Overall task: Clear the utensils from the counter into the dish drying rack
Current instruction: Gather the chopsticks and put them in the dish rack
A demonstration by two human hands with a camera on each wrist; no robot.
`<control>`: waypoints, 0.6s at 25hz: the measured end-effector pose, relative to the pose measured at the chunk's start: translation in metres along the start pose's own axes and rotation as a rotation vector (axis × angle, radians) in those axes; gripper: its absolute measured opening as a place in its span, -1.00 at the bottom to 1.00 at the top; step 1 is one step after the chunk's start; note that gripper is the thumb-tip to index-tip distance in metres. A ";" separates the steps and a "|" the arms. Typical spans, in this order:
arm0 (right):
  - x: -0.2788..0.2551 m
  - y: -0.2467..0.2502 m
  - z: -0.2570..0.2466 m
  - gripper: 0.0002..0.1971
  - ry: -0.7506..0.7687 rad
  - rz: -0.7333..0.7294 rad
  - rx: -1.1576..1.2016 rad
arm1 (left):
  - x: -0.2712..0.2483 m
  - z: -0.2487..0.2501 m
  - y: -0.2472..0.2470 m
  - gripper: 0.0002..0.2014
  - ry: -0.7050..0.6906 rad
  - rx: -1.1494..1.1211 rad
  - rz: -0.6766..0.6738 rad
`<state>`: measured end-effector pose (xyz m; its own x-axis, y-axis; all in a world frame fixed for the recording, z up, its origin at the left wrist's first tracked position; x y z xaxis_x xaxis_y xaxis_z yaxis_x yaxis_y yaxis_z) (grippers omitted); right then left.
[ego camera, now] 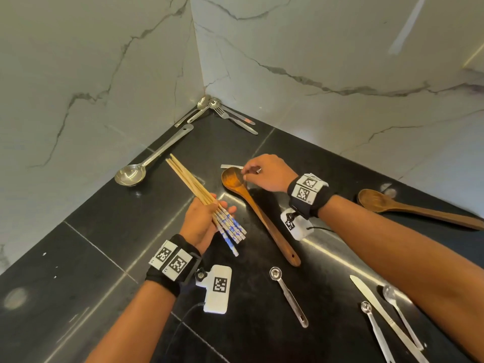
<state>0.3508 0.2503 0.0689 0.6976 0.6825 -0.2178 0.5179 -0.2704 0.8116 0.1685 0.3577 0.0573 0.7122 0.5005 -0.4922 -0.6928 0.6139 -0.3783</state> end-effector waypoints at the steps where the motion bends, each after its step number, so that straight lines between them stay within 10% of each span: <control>1: -0.006 -0.003 -0.007 -0.72 0.002 0.003 0.045 | 0.002 0.000 -0.005 -0.80 -0.024 -0.032 0.014; 8: -0.116 -0.038 -0.048 -0.02 0.084 -0.151 0.221 | -0.023 0.005 -0.031 -0.87 -0.097 -0.328 0.026; 15: -0.182 -0.024 -0.027 -0.61 0.072 0.205 -0.193 | -0.084 -0.007 -0.031 -0.82 -0.234 -0.035 -0.057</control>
<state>0.1978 0.1510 0.1035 0.7376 0.6752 -0.0047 0.2607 -0.2783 0.9244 0.1297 0.2921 0.1051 0.7543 0.5960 -0.2753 -0.6511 0.6257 -0.4295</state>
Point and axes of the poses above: each hand's wrist, its own x-axis towards the middle knuckle, its own y-axis out of the back of the hand, z = x × y, the point moved 2 cm from there along x, towards the middle knuckle, and after that the axes turned 6 degrees about -y, right-handed, at the moved point
